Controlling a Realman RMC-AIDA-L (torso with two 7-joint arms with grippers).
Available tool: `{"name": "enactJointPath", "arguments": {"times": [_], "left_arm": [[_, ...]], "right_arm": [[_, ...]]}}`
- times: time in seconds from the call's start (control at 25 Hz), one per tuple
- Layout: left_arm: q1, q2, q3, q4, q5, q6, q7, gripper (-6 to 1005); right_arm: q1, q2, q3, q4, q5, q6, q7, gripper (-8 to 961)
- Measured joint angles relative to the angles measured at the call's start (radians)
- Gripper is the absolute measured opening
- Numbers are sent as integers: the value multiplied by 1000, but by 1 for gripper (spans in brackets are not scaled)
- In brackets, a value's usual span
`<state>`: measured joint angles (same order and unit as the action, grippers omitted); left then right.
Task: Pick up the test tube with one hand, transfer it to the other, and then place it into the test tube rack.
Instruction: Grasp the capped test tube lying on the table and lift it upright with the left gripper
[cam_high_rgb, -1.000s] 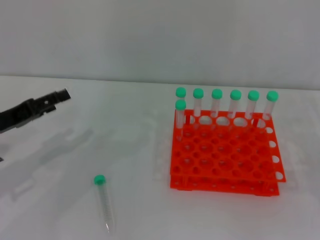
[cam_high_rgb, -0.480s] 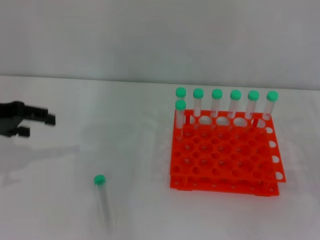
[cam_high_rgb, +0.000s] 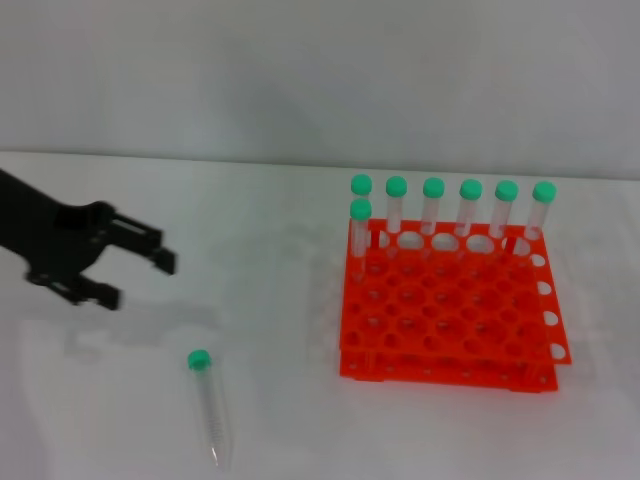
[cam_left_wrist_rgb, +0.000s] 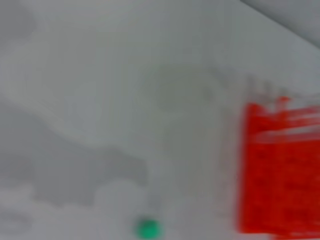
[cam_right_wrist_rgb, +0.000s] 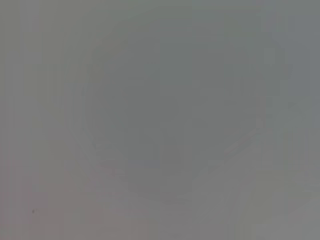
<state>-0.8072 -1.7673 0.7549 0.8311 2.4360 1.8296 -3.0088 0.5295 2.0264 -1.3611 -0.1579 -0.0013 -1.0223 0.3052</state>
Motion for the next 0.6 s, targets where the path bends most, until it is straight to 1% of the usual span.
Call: {"name": "enactJointPath", "arguments": {"times": [0.08,0.12,0.4,0.6], "left_arm": [[-27,-10,-52,-54,22,9,-1,876],[-40,-14,-60,-75,40,15,-2,875],[-120,-44,-61,-177,173,73,-7,867],[-182,-65,-57,-230,278,80,-7,862]], "right_arm": [[1,0,-4,0,0,0,0,857],[2,0,-11,0,0,1,0,857],[15,0,-28,0,1,1,-1,857],[15,0,-39,0,1,0,-1,857]]}}
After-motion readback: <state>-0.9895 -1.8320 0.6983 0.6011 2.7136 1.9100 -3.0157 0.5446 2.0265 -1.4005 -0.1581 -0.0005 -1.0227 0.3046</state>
